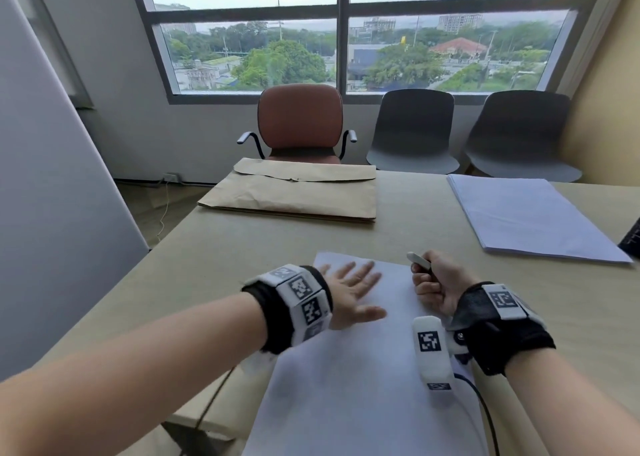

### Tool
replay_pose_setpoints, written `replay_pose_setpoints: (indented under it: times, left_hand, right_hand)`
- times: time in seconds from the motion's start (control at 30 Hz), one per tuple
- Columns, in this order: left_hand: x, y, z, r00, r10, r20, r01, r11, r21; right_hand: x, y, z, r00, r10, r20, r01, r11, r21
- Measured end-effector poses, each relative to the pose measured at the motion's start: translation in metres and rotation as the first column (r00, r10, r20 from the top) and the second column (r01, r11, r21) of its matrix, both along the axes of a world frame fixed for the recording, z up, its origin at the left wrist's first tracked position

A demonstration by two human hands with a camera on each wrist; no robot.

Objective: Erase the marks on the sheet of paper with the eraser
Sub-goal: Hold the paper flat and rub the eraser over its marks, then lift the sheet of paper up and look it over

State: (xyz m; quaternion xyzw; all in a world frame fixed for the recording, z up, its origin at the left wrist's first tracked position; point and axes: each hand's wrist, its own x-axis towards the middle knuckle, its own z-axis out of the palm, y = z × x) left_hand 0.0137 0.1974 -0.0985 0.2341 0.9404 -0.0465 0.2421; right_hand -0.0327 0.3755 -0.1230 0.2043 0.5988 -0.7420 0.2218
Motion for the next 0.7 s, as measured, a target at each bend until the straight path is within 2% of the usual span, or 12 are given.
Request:
replay_pose_setpoints:
  times: [0.07,0.13,0.2,0.27,0.4,0.5,0.57,0.7]
  left_hand:
    - [-0.003,0.010,-0.006,0.998,-0.022,0.053,0.018,0.997,0.076]
    - [-0.015,0.005,-0.013,0.993,0.105,0.047,-0.105,0.994,0.003]
    - [-0.030,-0.006,-0.014,0.947,0.310,-0.086,-0.317,0.944,-0.088]
    - [-0.037,-0.012,-0.001,0.898,0.405,-0.175,-0.423,0.903,-0.083]
    - [-0.041,-0.007,0.019,0.897,0.407,-0.174,-0.417,0.909,-0.021]
    - [-0.052,-0.007,0.014,0.896,0.430,-0.108,-0.429,0.903,0.039]
    - [-0.058,-0.008,0.010,0.895,0.431,-0.116,-0.424,0.902,0.079]
    - [-0.059,-0.001,0.010,0.894,0.436,-0.104,-0.432,0.900,0.055]
  right_hand:
    - [0.000,-0.001,0.000,1.000,0.000,-0.003,0.000,1.000,-0.007]
    - [-0.001,0.000,0.000,1.000,-0.002,0.002,0.002,1.000,-0.013]
    - [-0.002,0.001,0.000,1.000,-0.006,0.007,0.006,1.000,-0.016]
    - [-0.002,0.001,0.000,1.000,-0.008,0.007,0.008,1.000,-0.013]
    - [-0.002,0.000,-0.002,1.000,-0.001,0.006,0.002,1.000,-0.018]
    - [-0.001,0.000,-0.002,1.000,-0.010,0.004,0.010,1.000,-0.010]
    - [0.000,-0.001,-0.003,1.000,-0.018,-0.007,0.018,1.000,-0.007]
    - [0.002,-0.001,-0.004,0.997,-0.070,-0.027,0.069,0.996,-0.061]
